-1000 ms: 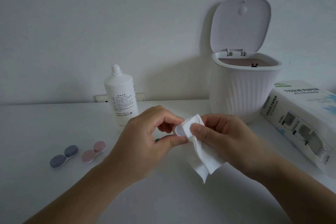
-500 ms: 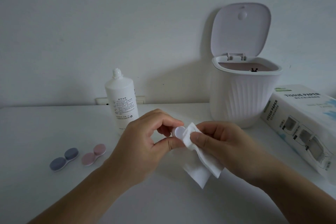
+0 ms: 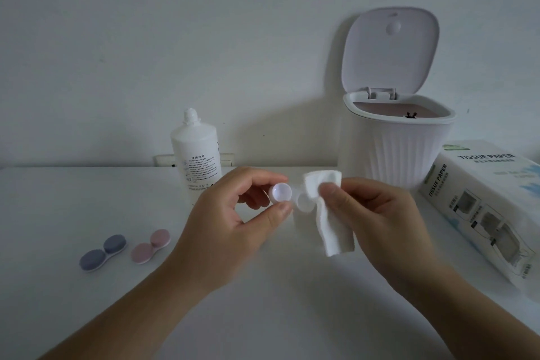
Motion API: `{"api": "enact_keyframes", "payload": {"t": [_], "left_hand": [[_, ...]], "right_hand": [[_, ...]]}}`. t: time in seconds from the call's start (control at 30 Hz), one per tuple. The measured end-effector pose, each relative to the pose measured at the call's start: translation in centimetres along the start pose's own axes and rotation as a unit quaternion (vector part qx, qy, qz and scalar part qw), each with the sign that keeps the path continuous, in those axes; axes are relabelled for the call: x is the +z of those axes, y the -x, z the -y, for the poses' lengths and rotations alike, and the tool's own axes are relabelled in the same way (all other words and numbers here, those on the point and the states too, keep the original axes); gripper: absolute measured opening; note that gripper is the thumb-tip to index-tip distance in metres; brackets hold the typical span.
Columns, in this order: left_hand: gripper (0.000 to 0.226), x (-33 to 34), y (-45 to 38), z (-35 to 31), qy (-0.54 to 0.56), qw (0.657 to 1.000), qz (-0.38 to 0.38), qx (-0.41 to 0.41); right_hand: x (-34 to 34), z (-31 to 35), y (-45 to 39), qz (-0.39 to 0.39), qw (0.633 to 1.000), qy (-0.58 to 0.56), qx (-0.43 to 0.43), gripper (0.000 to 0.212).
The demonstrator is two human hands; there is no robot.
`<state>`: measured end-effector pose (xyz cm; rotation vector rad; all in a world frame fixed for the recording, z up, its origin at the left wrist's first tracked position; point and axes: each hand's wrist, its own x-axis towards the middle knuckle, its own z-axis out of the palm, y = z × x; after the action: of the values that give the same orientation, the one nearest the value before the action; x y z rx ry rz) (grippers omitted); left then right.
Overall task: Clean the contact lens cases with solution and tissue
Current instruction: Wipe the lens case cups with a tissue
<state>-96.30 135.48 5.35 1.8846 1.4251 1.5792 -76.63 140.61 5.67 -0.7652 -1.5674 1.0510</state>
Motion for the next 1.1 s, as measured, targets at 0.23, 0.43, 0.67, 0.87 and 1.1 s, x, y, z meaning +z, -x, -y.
{"api": "enact_keyframes", "payload": {"t": [0.23, 0.43, 0.67, 0.87, 1.1], "left_hand": [[0.033, -0.1, -0.2, -0.3, 0.166, 0.975, 0.060, -0.132], [0.048, 0.7, 0.1, -0.4, 0.177, 0.972, 0.086, -0.126], [0.030, 0.9, 0.1, -0.3, 0.148, 0.978, 0.069, -0.133], [0.029, 0.3, 0.0, 0.1, 0.175, 0.969, 0.116, -0.127], [0.028, 0.7, 0.3, -0.1, 0.028, 0.997, 0.063, -0.042]], "right_hand": [[-0.4, 0.5, -0.2, -0.034, 0.998, -0.057, 0.006, 0.020], [0.5, 0.5, 0.4, 0.025, 0.999, -0.017, -0.029, 0.017], [0.7, 0.5, 0.7, 0.101, 0.995, -0.012, 0.015, 0.015], [0.2, 0.2, 0.4, 0.119, 0.989, 0.046, 0.070, 0.015], [-0.1, 0.0, 0.1, 0.077, 0.991, 0.020, 0.103, 0.013]]}}
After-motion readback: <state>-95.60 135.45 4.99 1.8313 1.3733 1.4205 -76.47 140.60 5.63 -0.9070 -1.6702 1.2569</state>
